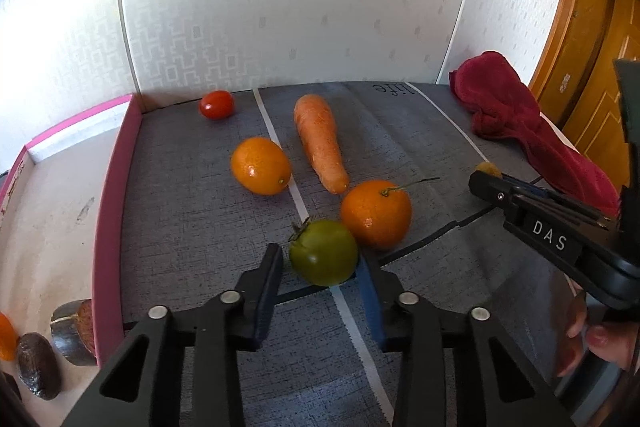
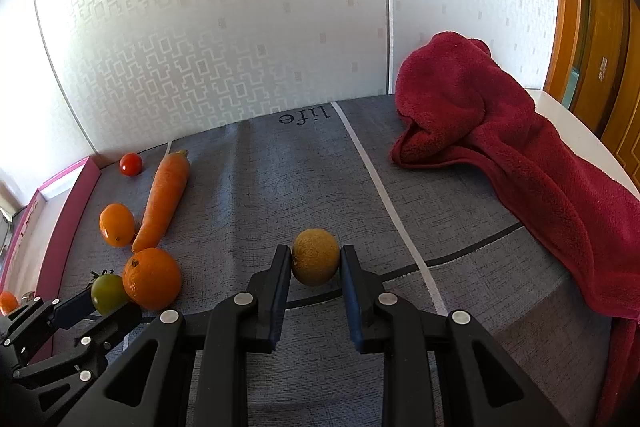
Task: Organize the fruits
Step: 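Close the right gripper on the small yellow fruit while the left grasps the green tomato, then carry the green tomato over the tray and open the left gripper to drop it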
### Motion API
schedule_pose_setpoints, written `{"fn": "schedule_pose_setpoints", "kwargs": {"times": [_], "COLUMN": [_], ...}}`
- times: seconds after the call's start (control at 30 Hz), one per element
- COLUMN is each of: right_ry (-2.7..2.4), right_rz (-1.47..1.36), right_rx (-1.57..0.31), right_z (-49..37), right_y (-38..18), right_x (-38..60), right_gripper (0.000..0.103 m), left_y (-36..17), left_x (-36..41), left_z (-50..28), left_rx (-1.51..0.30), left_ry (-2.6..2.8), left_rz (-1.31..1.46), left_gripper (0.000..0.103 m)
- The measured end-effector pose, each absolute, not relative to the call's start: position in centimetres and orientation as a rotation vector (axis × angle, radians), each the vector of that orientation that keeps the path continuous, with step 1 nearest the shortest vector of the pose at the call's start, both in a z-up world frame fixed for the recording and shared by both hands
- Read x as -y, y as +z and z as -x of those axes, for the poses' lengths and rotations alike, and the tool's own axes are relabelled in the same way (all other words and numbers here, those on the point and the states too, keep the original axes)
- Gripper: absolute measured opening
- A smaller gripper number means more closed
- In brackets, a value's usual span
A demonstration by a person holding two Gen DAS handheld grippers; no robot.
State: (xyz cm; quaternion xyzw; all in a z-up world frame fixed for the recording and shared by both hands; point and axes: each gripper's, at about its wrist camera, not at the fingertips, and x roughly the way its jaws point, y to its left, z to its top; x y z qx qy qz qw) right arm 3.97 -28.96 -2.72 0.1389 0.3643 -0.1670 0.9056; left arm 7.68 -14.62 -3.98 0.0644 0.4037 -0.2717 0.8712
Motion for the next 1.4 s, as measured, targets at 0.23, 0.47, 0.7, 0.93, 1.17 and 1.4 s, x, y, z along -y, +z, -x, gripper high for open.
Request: {"fn": "schedule_pose_setpoints", "kwargs": {"times": [0.23, 0.47, 0.7, 0.93, 1.17, 1.4], "right_ry": [-0.348, -0.352, -0.351, -0.355, -0.359, -0.358], "right_rz": [-0.295, -0.286, -0.295, -0.297, -0.292, -0.294], "right_rx": [-0.751, -0.745, -0.746, -0.746, -0.744, -0.727], "right_z": [-4.0, -3.9, -3.8, -3.8, -3.8, -3.6], "right_y": [-2.7, -2.5, -2.5, -2.5, -2.5, -2.3], "right_x": [29.1, 28.9, 29.0, 29.0, 28.8, 28.8], "right_gripper": [0.025, 0.025, 0.025, 0.025, 0.025, 0.025], "left_y": [-3.9, -3.9, -3.8, -3.5, -2.9, -1.9], "left_x": [14.1, 13.6, 13.4, 13.3, 13.0, 12.0], "left_z": [-7.6, -7.2, -7.0, -6.6, -6.4, -6.2], "left_rx": [-0.846, -0.846, -0.848, -0.837, -0.825, -0.804], "left_ry": [-0.541, -0.522, -0.52, -0.52, -0.51, -0.497], "left_rz": [-0.128, -0.122, -0.121, -0.125, -0.115, -0.1], "left_gripper": [0.034, 0.034, 0.034, 0.034, 0.034, 0.034]}}
